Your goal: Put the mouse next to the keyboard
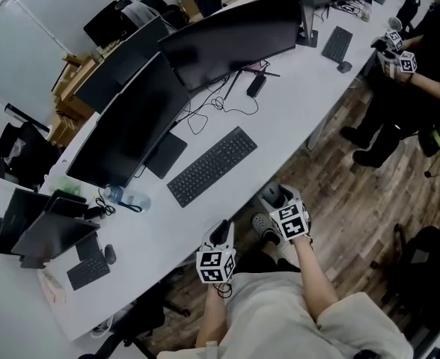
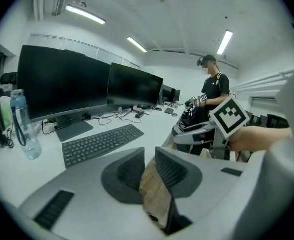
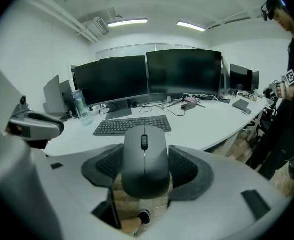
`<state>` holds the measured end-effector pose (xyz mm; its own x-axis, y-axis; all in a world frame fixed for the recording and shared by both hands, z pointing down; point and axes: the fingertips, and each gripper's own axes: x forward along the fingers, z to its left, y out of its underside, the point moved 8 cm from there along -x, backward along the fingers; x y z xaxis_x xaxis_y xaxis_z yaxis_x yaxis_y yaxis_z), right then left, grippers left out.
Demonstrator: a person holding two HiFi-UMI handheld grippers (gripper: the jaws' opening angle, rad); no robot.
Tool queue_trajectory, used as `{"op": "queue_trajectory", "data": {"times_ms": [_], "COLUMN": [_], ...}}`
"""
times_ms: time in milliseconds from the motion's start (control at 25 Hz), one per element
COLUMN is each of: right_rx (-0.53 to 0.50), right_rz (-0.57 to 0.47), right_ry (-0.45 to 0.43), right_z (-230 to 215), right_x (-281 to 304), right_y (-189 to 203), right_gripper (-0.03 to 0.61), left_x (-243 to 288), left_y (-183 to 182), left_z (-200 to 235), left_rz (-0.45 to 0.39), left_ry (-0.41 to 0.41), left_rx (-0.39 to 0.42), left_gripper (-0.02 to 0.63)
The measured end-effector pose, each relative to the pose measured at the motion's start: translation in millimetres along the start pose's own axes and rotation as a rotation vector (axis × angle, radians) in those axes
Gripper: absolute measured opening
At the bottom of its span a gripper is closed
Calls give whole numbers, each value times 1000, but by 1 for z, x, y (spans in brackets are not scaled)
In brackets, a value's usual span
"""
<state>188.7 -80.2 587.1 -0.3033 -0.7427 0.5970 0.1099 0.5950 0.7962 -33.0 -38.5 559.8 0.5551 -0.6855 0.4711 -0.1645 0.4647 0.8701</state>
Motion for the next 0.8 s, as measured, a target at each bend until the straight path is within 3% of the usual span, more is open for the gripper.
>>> {"op": "queue_trajectory", "data": {"times_ms": [360, 520, 800], "right_rx": [5, 3, -19], "right_rz": [5, 31, 78], "right_ry": [37, 38, 43], "right_z": [-42, -53, -75], "right_x": [27, 55, 102], "right_y": [-28, -46, -83], "right_gripper": [290, 290, 290], "left_x": [49, 60, 82], "left_y": [-28, -41, -53], "left_z": [8, 29, 62], "left_rz": [-45, -67, -68], "left_ry": [22, 41, 15], "left_rx": [-27, -88, -121], "left_gripper": [37, 21, 23]}}
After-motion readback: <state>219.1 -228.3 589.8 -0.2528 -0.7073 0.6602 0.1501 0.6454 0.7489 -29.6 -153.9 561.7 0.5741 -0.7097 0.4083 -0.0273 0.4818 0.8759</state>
